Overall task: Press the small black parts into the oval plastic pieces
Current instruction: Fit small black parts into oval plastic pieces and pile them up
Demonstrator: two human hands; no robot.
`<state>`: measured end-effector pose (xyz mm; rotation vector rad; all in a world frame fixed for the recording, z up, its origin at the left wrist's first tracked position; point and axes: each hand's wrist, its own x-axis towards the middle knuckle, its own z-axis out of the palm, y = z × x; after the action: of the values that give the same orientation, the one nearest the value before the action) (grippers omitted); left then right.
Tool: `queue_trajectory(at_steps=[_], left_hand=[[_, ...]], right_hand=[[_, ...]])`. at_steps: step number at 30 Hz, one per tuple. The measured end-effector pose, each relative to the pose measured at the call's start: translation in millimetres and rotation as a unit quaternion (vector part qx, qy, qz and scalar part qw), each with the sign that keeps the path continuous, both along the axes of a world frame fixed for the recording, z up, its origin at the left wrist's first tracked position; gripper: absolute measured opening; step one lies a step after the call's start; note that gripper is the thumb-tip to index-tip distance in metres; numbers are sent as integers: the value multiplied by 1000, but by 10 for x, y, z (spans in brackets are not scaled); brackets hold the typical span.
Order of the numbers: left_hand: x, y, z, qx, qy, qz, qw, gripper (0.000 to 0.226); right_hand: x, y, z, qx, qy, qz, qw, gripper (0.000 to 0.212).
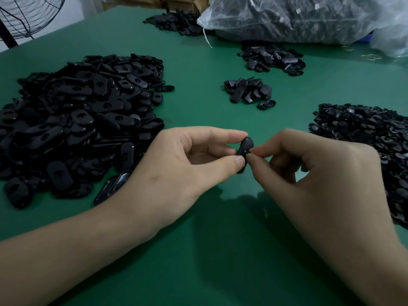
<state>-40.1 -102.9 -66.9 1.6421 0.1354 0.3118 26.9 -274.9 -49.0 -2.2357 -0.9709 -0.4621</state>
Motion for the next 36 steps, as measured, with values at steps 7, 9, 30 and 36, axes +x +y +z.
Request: queue_trajectory(at_steps=[7, 9, 30, 36], left_hand=[[40, 56, -40, -18, -7, 65, 998, 25], [44, 67, -39, -18, -16, 79, 997, 23], [-29, -57, 70, 138, -149, 58, 977, 30], [-29, -71, 67, 172, -168, 68, 968, 32]], right_hand=[[-77, 96, -45, -104, -127, 1, 986, 16], [-84, 99, -60, -128, -122, 18, 984, 29], [30, 119, -93, 245, 484, 180, 821, 10], [67, 101, -110, 264, 513, 211, 790, 6]])
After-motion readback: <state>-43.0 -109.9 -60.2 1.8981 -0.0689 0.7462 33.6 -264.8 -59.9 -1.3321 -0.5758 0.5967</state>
